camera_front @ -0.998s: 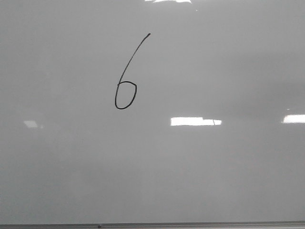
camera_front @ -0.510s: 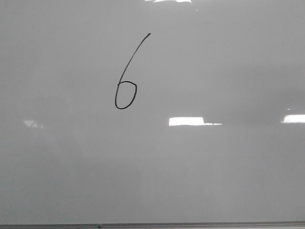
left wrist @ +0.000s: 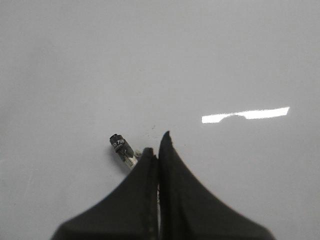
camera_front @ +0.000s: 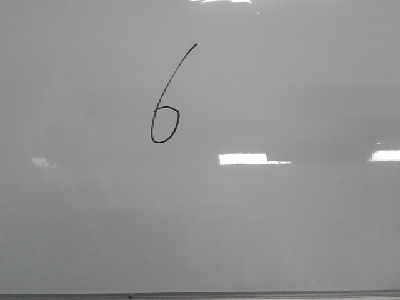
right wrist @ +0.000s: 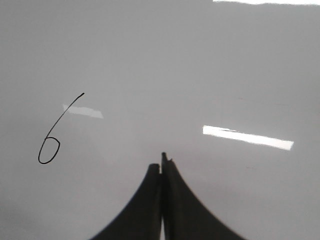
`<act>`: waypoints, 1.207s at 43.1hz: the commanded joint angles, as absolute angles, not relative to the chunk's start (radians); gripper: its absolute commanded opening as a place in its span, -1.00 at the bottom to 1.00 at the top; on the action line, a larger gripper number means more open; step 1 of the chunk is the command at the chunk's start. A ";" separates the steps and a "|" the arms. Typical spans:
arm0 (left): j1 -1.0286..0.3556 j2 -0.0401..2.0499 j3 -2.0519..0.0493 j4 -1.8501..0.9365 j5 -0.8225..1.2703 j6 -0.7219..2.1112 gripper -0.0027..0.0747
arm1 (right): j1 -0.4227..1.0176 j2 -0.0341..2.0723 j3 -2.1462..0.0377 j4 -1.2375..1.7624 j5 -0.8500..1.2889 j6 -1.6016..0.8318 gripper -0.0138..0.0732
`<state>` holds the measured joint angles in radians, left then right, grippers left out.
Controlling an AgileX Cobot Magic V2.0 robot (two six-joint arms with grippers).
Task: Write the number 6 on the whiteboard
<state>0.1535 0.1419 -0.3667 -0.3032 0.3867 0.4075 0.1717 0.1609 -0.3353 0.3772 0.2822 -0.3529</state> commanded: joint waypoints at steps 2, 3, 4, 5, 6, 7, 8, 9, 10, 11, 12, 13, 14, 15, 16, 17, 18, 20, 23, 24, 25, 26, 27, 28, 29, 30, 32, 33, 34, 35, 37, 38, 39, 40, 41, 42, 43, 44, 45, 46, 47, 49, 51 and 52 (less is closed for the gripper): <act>0.149 0.152 -0.394 -0.321 0.310 0.408 -0.98 | 0.167 0.169 -0.361 0.382 0.201 -0.361 -0.84; 0.149 0.152 -0.394 -0.321 0.310 0.408 -0.98 | 0.167 0.169 -0.361 0.382 0.201 -0.361 -0.84; 0.149 0.152 -0.394 -0.321 0.310 0.408 -0.98 | 0.167 0.169 -0.361 0.382 0.201 -0.361 -0.84; 0.149 0.152 -0.394 -0.321 0.310 0.408 -0.98 | 0.167 0.169 -0.361 0.382 0.201 -0.361 -0.84; 0.149 0.152 -0.394 -0.321 0.310 0.408 -0.98 | 0.167 0.169 -0.361 0.382 0.201 -0.361 -0.84; 0.149 0.152 -0.394 -0.321 0.310 0.408 -0.98 | 0.167 0.169 -0.361 0.382 0.201 -0.361 -0.84; 0.149 0.152 -0.394 -0.321 0.310 0.408 -0.98 | 0.167 0.169 -0.361 0.382 0.201 -0.361 -0.84; 0.149 0.152 -0.394 -0.321 0.310 0.408 -0.98 | 0.167 0.169 -0.361 0.382 0.201 -0.361 -0.84; 0.149 0.152 -0.394 -0.321 0.310 0.408 -0.98 | 0.167 0.169 -0.361 0.382 0.201 -0.361 -0.84; 0.149 0.152 -0.394 -0.321 0.310 0.408 -0.98 | 0.167 0.169 -0.361 0.382 0.201 -0.361 -0.84; 0.149 0.152 -0.394 -0.321 0.310 0.408 -0.98 | 0.167 0.169 -0.361 0.382 0.201 -0.361 -0.84; 0.149 0.152 -0.394 -0.321 0.310 0.408 -0.98 | 0.167 0.169 -0.361 0.382 0.201 -0.361 -0.84; 0.149 0.152 -0.394 -0.321 0.310 0.408 -0.98 | 0.167 0.169 -0.361 0.382 0.201 -0.361 -0.84; 0.149 0.152 -0.394 -0.321 0.310 0.408 -0.98 | 0.167 0.169 -0.361 0.382 0.201 -0.361 -0.84; 0.149 0.152 -0.394 -0.321 0.310 0.408 -0.98 | 0.167 0.169 -0.361 0.382 0.201 -0.361 -0.84; 0.149 0.152 -0.394 -0.319 0.310 0.408 -0.98 | 0.167 0.169 -0.361 0.382 0.201 -0.361 -0.84; 0.149 0.152 -0.392 -0.317 0.308 0.408 -0.98 | 0.167 0.169 -0.361 0.382 0.201 -0.361 -0.84; 0.149 0.152 -0.379 -0.312 0.306 0.408 -0.98 | 0.167 0.169 -0.361 0.382 0.201 -0.361 -0.84; 0.142 0.142 -0.360 -0.276 0.304 0.366 -0.98 | 0.167 0.169 -0.361 0.382 0.201 -0.361 -0.84; 0.135 0.133 -0.348 -0.256 0.302 0.325 -0.98 | 0.167 0.169 -0.361 0.382 0.201 -0.361 -0.84; 0.127 0.124 -0.342 -0.226 0.296 0.286 -0.98 | 0.167 0.169 -0.361 0.382 0.201 -0.361 -0.84; 0.117 0.114 -0.326 -0.182 0.288 0.247 -0.98 | 0.167 0.169 -0.361 0.382 0.201 -0.361 -0.84; 0.106 0.104 -0.313 -0.151 0.280 0.209 -0.98 | 0.167 0.169 -0.361 0.382 0.201 -0.361 -0.84; 0.091 0.088 -0.298 -0.122 0.271 0.162 -0.98 | 0.167 0.169 -0.361 0.382 0.201 -0.361 -0.84; 0.078 0.074 -0.276 -0.088 0.255 0.133 -0.98 | 0.167 0.169 -0.361 0.382 0.202 -0.361 -0.84; 0.066 0.060 -0.258 -0.067 0.241 0.110 -0.98 | 0.167 0.169 -0.361 0.382 0.203 -0.361 -0.84; 0.043 0.028 -0.221 -0.036 0.209 0.076 -0.98 | 0.167 0.169 -0.361 0.382 0.204 -0.361 -0.84; 0.030 0.014 -0.195 -0.024 0.187 0.067 -0.98 | 0.167 0.169 -0.361 0.382 0.204 -0.361 -0.84; 0.023 0.000 -0.175 -0.019 0.173 0.060 -0.98 | 0.167 0.169 -0.361 0.382 0.204 -0.361 -0.84; 0.018 -0.018 -0.156 -0.018 0.160 0.056 -0.98 | 0.167 0.169 -0.361 0.382 0.204 -0.361 -0.84; 0.016 -0.024 -0.115 -0.018 0.129 0.054 -0.98 | 0.167 0.169 -0.361 0.382 0.204 -0.361 -0.84; 0.016 -0.020 -0.101 -0.018 0.117 0.046 -0.98 | 0.167 0.169 -0.361 0.382 0.204 -0.361 -0.84; 0.016 -0.018 -0.086 -0.014 0.109 0.030 -0.98 | 0.167 0.169 -0.361 0.382 0.206 -0.361 -0.84; 0.019 -0.018 -0.074 -0.009 0.104 0.025 -0.98 | 0.167 0.169 -0.361 0.382 0.206 -0.361 -0.84; 0.022 -0.021 -0.058 -0.007 0.099 0.017 -0.98 | 0.167 0.169 -0.361 0.382 0.206 -0.361 -0.84; 0.023 -0.023 -0.046 0.000 0.097 0.011 -0.98 | 0.167 0.169 -0.361 0.382 0.206 -0.361 -0.84; 0.026 -0.023 -0.034 0.000 0.088 0.012 -0.98 | 0.167 0.169 -0.361 0.382 0.207 -0.361 -0.84; 0.028 -0.023 -0.018 0.000 0.075 0.012 -0.98 | 0.167 0.169 -0.361 0.382 0.209 -0.361 -0.84; 0.027 -0.023 -0.010 0.000 0.065 0.012 -0.98 | 0.167 0.169 -0.361 0.382 0.209 -0.361 -0.84; 0.029 -0.023 0.005 0.008 0.054 0.012 -0.98 | 0.167 0.169 -0.361 0.382 0.211 -0.361 -0.84; 0.029 -0.023 0.015 0.013 0.042 0.012 -0.98 | 0.167 0.169 -0.361 0.382 0.212 -0.361 -0.84; 0.029 -0.023 0.012 0.018 0.078 0.012 -0.98 | 0.167 0.169 -0.361 0.382 0.213 -0.361 -0.84; 0.029 -0.023 0.012 0.018 0.081 0.012 -0.98 | 0.167 0.169 -0.361 0.382 0.213 -0.361 -0.84; 0.029 -0.023 0.012 0.018 0.083 0.012 -0.98 | 0.167 0.169 -0.361 0.382 0.213 -0.361 -0.84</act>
